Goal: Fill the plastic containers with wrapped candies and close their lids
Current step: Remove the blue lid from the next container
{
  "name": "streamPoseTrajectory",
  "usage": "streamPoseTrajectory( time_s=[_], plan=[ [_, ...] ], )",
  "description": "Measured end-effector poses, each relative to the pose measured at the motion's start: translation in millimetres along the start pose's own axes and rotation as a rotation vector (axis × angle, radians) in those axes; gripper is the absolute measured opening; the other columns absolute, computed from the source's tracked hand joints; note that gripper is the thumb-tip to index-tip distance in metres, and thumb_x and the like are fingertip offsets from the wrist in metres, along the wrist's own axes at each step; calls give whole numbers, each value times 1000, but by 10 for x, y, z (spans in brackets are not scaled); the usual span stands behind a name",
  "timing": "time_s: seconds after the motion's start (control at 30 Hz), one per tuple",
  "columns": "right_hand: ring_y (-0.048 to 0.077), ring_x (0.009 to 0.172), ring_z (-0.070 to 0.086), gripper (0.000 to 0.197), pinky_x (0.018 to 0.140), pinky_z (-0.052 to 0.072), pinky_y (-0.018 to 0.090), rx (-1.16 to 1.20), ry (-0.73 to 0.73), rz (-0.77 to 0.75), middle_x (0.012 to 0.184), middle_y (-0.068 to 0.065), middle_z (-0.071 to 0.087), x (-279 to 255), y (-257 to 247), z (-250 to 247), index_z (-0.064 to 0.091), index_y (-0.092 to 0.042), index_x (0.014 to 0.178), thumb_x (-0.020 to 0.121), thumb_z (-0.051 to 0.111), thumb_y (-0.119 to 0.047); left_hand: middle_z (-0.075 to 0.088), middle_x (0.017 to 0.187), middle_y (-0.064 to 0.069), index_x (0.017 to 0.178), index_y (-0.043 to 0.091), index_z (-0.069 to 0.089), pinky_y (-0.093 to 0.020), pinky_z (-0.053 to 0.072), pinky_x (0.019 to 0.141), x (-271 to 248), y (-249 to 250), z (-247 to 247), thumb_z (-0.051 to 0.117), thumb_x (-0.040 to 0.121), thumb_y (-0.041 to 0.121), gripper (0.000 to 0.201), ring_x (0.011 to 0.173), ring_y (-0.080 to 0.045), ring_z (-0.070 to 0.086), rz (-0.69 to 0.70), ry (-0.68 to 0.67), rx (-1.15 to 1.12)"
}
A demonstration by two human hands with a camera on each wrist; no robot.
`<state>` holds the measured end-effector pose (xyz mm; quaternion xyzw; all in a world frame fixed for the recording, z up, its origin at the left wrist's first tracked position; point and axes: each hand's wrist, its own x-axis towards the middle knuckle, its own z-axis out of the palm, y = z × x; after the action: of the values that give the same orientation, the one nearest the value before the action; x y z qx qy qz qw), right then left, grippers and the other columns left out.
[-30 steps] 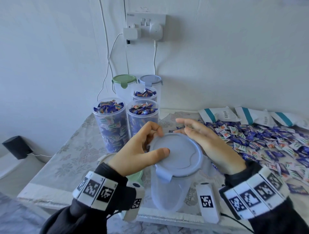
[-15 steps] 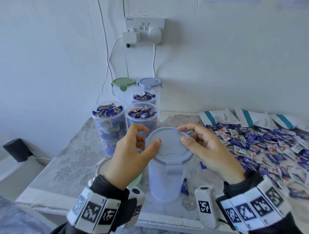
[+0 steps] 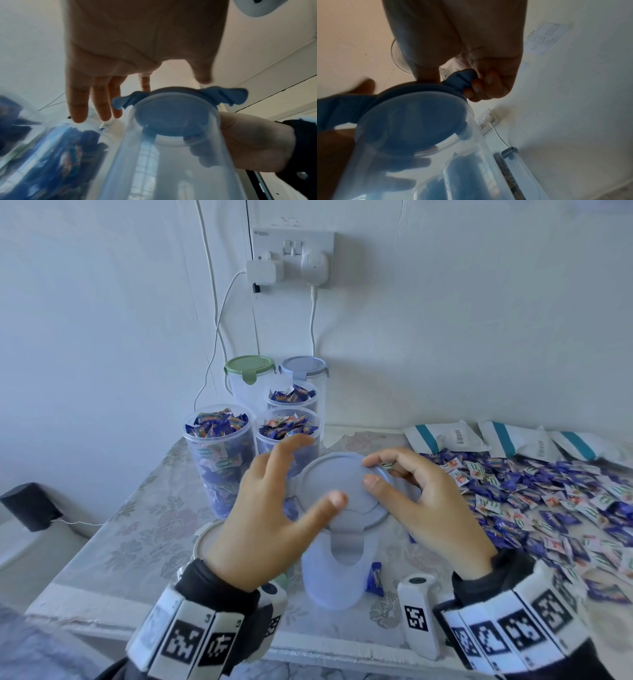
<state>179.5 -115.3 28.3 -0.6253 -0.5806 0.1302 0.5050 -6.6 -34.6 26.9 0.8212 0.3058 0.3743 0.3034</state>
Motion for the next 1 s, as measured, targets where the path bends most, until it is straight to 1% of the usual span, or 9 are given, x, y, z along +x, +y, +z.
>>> streamPoseTrajectory(
  time_s=[0.1, 0.17, 0.27, 0.37, 0.47, 0.63, 0.73, 0.87, 1.0],
  plan=[
    [2, 83, 56, 33, 72, 39, 8, -16, 72, -80, 87, -24, 60, 3, -66, 16, 64, -29, 99, 78, 55, -52, 37, 134, 23, 139, 38, 25, -13, 30, 102, -70, 133, 23, 64, 55, 75, 99, 128, 3, 32, 102, -76, 81],
    [2, 80, 54, 33, 71, 39, 8, 38, 115, -148, 86, -25, 58, 2, -142, 32, 62, -27, 106, 81, 54, -47, 41, 134, 17, 137, 28, 34, -8, 28, 101, -93, 187, 41, 66, 62, 66, 90, 128, 3, 34, 160, -7, 93],
    [10, 75, 52, 33, 70, 44, 19, 253, 153, -201, 83, -7, 54, 2, -244, 11, 55, -27, 116, 86, 49, -40, 46, 130, 12, 130, 22, 44, -11, 32, 98, -136, 295, -44, 64, 66, 56, 75, 126, -2, 39, 203, 100, 78],
    [5, 86, 54, 33, 76, 43, 16, 288, 157, -216, 95, -5, 58, -16, -226, 5, 53, -24, 116, 88, 43, -38, 49, 126, 8, 124, 20, 47, -10, 29, 97, -214, 336, -218, 64, 66, 48, 67, 123, -5, 42, 212, 192, 98],
    [8, 98, 56, 35, 85, 44, 21, 257, 117, -130, 110, -6, 59, -81, -97, 113, 55, -27, 115, 84, 47, -42, 50, 123, 5, 122, 24, 47, -8, 29, 95, -329, 154, -344, 63, 64, 49, 65, 119, -4, 44, 122, 302, 125],
    [11, 112, 55, 46, 94, 43, 27, 302, 107, -53, 124, -9, 57, -236, 115, 301, 51, -24, 120, 82, 50, -50, 48, 118, 6, 123, 31, 40, -35, 40, 95, -654, -457, -282, 65, 59, 52, 72, 113, -17, 47, -117, 415, 83],
    [10, 113, 55, 58, 92, 44, 20, 384, 115, -60, 124, -7, 56, -314, 180, 368, 49, -20, 123, 83, 50, -61, 47, 114, 3, 122, 28, 42, -38, 41, 90, -825, -761, -122, 62, 57, 55, 73, 109, -17, 45, -223, 408, 169],
    [7, 117, 53, 46, 94, 41, 16, 452, 131, -85, 127, -3, 54, -392, 217, 427, 46, -17, 125, 85, 45, -38, 47, 126, -13, 119, 19, 48, -42, 35, 94, -899, -1000, 121, 55, 58, 56, 72, 116, -33, 43, -340, 270, 276],
    [1, 122, 48, 49, 95, 37, 10, 477, 134, -90, 130, -15, 52, -438, 250, 474, 42, -12, 129, 86, 43, -35, 27, 145, -27, 128, 19, 47, -64, 23, 102, -869, -1137, 353, 48, 58, 66, 84, 132, -45, 22, -433, 147, 486]
  ],
)
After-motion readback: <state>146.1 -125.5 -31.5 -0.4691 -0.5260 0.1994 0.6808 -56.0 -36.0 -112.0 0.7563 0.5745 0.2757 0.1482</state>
